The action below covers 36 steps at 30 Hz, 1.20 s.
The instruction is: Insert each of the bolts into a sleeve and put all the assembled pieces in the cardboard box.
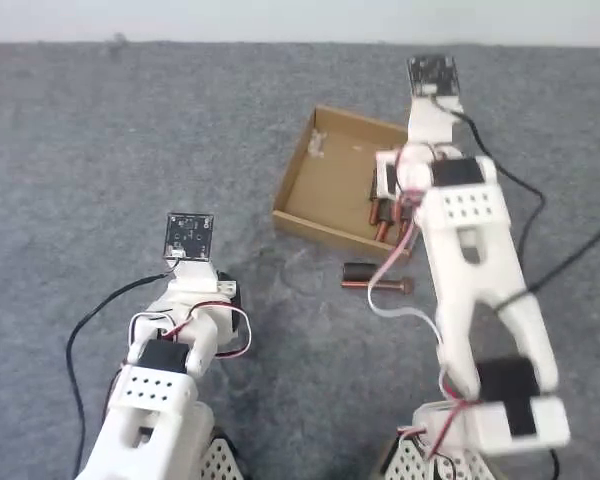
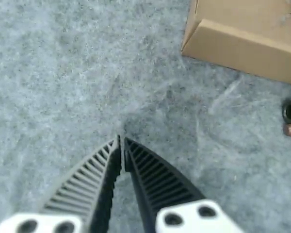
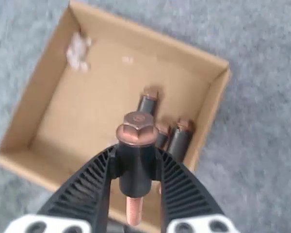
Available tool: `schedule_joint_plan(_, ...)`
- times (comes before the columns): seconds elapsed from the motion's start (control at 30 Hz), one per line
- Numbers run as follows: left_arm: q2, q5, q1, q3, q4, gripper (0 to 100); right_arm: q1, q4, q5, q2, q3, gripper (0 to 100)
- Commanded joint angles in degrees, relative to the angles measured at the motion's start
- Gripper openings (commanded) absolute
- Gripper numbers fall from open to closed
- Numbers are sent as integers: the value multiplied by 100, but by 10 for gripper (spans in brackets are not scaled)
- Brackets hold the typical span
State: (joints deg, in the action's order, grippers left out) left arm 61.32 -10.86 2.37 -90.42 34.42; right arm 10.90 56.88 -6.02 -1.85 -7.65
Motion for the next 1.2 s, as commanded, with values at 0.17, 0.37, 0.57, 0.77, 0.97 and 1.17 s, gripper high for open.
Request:
schedule_joint_plan(0.17,88,53,9,40,-149,15,215,-4,-695,1516,1943,6)
schedule_joint_plan(0.37,88,53,9,40,-149,15,479,-13,-703,2571,2664,6)
schedule_joint_plan(0.57,88,53,9,40,-149,15,488,-40,-712,3495,3420,6)
schedule_joint_plan(0.77,88,53,9,40,-149,15,453,119,-712,3793,3648,129)
schedule_joint_plan(0.97,88,53,9,40,-149,15,444,488,-712,3547,3657,86)
schedule_joint_plan(1.17,88,53,9,22,-246,15,426,1552,-686,2747,3657,76)
